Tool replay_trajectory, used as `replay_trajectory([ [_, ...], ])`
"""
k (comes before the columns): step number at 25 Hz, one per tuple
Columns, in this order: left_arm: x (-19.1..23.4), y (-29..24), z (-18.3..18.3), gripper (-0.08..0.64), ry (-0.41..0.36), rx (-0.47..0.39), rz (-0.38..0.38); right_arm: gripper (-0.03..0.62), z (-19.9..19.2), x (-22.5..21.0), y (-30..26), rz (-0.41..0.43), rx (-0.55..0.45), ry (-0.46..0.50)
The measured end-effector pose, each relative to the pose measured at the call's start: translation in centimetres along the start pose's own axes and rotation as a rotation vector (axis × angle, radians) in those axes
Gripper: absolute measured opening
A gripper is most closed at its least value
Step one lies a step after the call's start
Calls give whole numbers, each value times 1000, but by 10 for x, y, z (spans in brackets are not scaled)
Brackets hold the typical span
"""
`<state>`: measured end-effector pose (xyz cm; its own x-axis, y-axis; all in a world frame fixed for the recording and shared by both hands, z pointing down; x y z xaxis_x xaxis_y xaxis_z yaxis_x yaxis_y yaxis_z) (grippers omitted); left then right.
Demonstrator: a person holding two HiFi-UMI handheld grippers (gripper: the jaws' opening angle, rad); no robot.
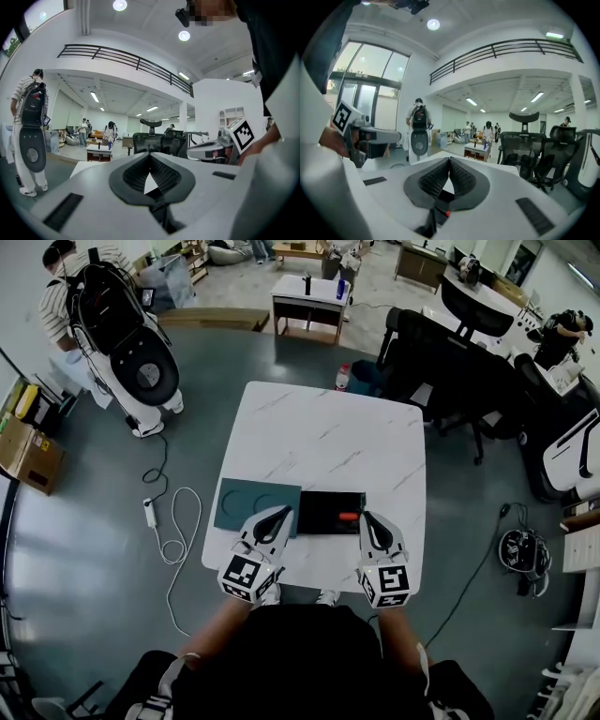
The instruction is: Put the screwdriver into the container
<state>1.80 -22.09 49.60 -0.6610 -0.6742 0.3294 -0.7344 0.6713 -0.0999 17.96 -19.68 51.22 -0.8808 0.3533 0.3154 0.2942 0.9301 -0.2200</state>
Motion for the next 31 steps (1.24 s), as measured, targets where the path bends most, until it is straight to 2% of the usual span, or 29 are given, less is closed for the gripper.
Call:
replay_trajectory([
  [3, -9, -3, 4, 6, -12, -6, -17, 25, 21, 0, 12, -63, -72, 44],
  [5, -13, -3, 5, 6, -18, -5, -27, 25, 26, 3, 15, -71, -92, 58],
  [18, -15, -6, 11, 6, -33, -4, -40, 23, 10, 6, 3, -38, -20, 110],
  [22, -18, -4, 16, 6, -81, -10, -41, 23, 18, 8, 0, -40, -43, 121],
  [31, -12, -1, 15, 6, -84, -4, -38, 23, 20, 10, -5, -47, -39, 132],
])
Point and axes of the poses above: the fingertips, and each gripper's own axes: y backward along the fingers, x to its left, z out of its top, the point moved 1 cm from there along y, backward along the fingers, and after that the axes turned 15 degrees about y, right-handed, at the moved point
